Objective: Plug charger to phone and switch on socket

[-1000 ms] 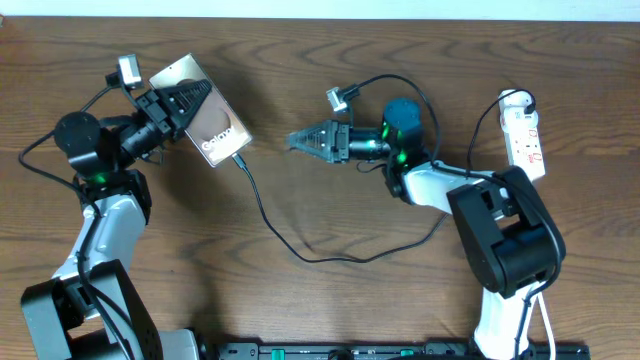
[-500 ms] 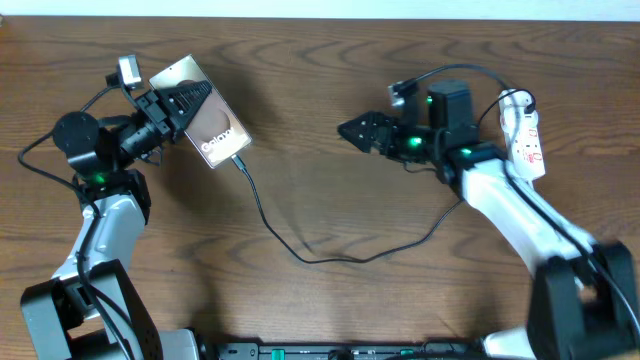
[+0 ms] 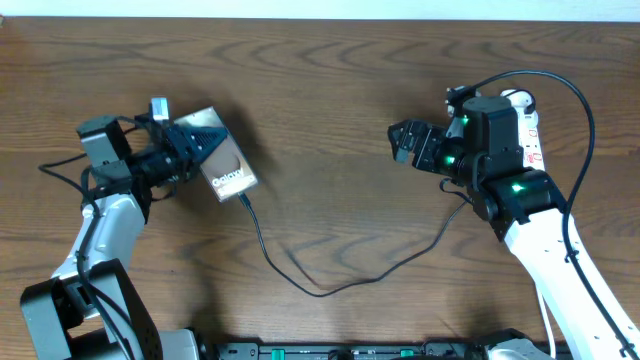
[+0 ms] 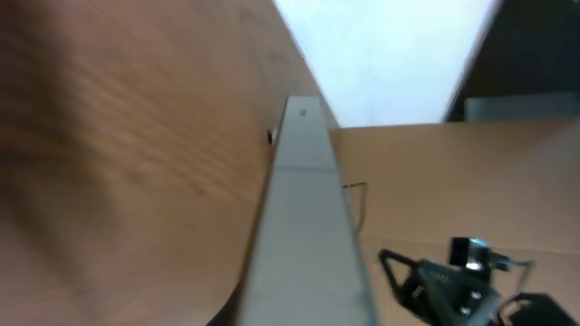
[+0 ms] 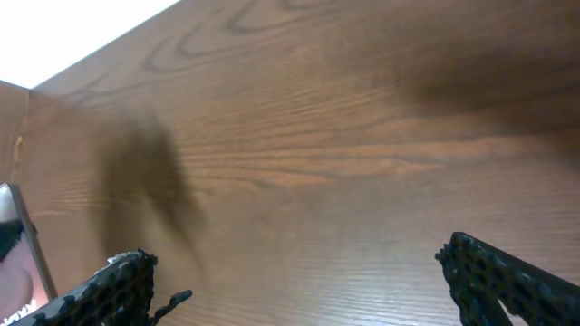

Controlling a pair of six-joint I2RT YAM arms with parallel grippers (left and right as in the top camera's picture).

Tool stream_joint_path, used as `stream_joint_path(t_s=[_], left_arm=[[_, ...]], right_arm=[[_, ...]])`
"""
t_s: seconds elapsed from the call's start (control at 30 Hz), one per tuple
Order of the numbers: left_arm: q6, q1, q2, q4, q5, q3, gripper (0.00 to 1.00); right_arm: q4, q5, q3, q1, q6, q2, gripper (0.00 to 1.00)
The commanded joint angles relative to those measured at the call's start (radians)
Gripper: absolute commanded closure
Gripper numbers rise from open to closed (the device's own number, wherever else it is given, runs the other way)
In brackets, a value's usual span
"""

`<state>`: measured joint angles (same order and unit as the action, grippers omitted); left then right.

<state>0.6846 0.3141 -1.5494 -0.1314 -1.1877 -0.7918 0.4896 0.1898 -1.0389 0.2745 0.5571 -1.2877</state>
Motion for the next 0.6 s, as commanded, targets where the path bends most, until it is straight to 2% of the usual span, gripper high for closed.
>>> stream_joint_path(t_s=[0.0, 0.13, 0.37, 0.57], left_arm=[[-0.186, -0.005, 0.013, 0.099, 0.079, -0.011, 0.93], [-0.267, -0.039, -0.002, 0.204, 0.137, -0.011, 0.93], [-0.273, -0.122, -0.088, 0.201, 0.195, -0.011, 0.93], [-0.273, -0.136, -0.164, 0.171, 0.196, -0.011, 0.93]], right_arm=[[0.002, -0.026, -0.01, 0.002, -0.016, 0.005, 0.01], [0.002, -0.026, -0.01, 0.002, -0.016, 0.005, 0.01], [0.012, -0.026, -0.01, 0.002, -0.016, 0.005, 0.01], [0.023, -0.027, -0.01, 0.002, -0.016, 0.005, 0.01]])
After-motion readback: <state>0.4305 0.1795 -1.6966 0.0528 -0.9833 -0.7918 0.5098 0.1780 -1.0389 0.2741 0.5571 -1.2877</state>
